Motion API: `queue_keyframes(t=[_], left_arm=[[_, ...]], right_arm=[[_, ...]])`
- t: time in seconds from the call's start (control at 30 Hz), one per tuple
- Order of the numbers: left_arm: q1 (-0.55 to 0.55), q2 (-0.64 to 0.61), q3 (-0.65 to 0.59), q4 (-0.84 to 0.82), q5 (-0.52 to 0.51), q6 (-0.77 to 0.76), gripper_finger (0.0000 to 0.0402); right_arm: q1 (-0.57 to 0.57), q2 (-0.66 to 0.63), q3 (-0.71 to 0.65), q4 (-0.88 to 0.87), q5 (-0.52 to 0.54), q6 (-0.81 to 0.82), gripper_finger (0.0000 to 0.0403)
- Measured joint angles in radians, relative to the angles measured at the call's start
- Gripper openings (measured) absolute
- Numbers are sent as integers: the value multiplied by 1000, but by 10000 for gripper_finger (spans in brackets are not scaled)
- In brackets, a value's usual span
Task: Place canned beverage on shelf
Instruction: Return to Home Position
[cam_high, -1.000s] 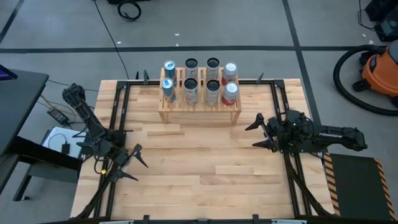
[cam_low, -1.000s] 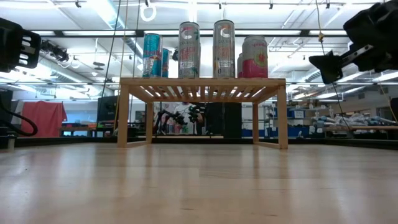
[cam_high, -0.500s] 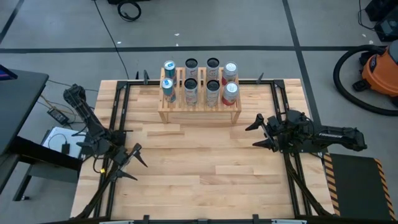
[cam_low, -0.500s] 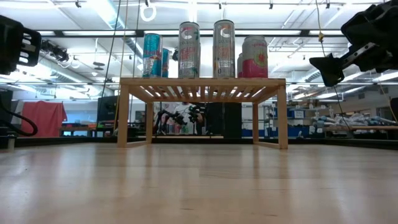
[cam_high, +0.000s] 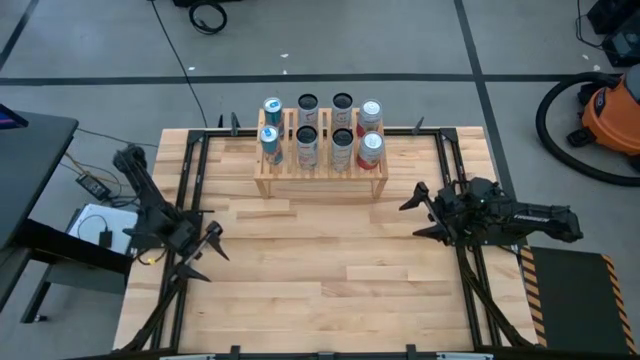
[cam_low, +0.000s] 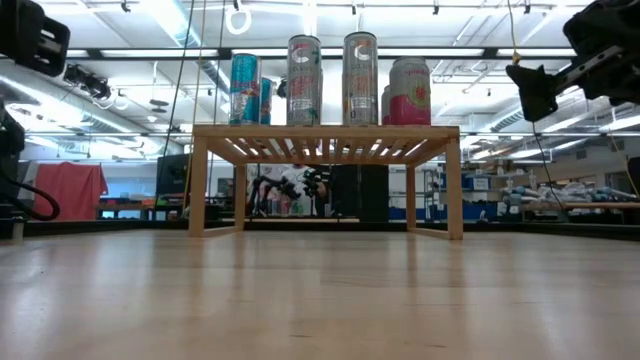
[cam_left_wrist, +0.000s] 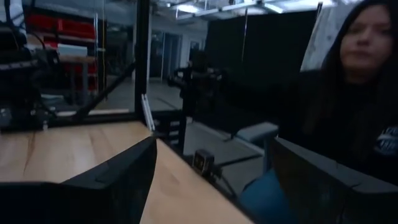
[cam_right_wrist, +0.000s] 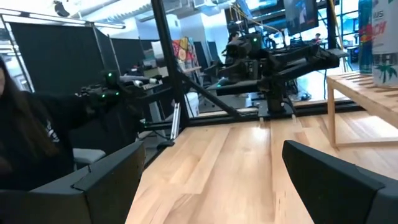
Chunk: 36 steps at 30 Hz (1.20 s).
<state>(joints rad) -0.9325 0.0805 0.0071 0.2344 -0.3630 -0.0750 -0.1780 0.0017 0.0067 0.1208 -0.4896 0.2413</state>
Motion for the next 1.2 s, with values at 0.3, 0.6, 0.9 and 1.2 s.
queue_keyframes(t=[0.3,0.6,0.9,1.2], left_arm=[[0,-80,0,5,0,0,316],[0,-80,0,-4,0,0,316],[0,-79,0,-17,0,0,316],[-4,-79,0,-17,0,0,316]], right_arm=[[56,0,0,-46,1,0,390],[68,0,0,-46,1,0,390],[68,0,0,-46,1,0,390],[68,0,0,-45,1,0,390]])
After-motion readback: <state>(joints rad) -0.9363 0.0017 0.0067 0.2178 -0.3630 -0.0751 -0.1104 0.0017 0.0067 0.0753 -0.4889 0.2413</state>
